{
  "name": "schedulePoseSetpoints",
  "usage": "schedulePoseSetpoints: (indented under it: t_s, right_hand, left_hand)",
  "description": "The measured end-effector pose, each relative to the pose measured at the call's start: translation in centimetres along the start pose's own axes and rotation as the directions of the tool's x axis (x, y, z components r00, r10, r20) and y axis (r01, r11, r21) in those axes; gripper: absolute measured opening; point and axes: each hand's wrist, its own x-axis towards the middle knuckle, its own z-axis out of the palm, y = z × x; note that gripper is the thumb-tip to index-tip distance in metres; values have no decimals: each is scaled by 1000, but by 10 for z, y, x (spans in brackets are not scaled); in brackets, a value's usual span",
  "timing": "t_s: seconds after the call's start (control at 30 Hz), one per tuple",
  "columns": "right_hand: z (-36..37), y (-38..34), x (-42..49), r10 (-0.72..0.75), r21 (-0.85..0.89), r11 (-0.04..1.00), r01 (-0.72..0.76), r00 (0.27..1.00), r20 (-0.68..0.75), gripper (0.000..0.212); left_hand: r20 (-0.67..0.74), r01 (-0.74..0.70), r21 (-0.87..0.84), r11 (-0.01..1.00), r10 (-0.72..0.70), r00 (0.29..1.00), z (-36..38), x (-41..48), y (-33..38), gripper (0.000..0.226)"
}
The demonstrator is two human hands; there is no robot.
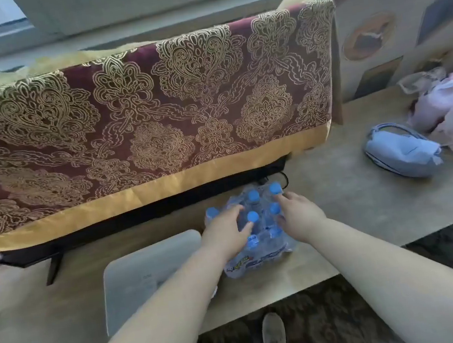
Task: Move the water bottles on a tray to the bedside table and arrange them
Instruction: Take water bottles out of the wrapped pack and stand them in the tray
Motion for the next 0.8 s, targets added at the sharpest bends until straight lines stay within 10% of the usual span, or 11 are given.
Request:
schedulePoseSetpoints:
  t_s: [0.6,0.8]
  right_hand:
    - [28,4,24,-48,-264,965,6,988,-150,31]
    - [-10,-15,0,-75,135,984,117,957,-279,25]
  left_hand:
    - [-9,94,43,995,-94,996,40,34,21,14]
    - [-193,-45,19,999,48,980,1,13,18,24]
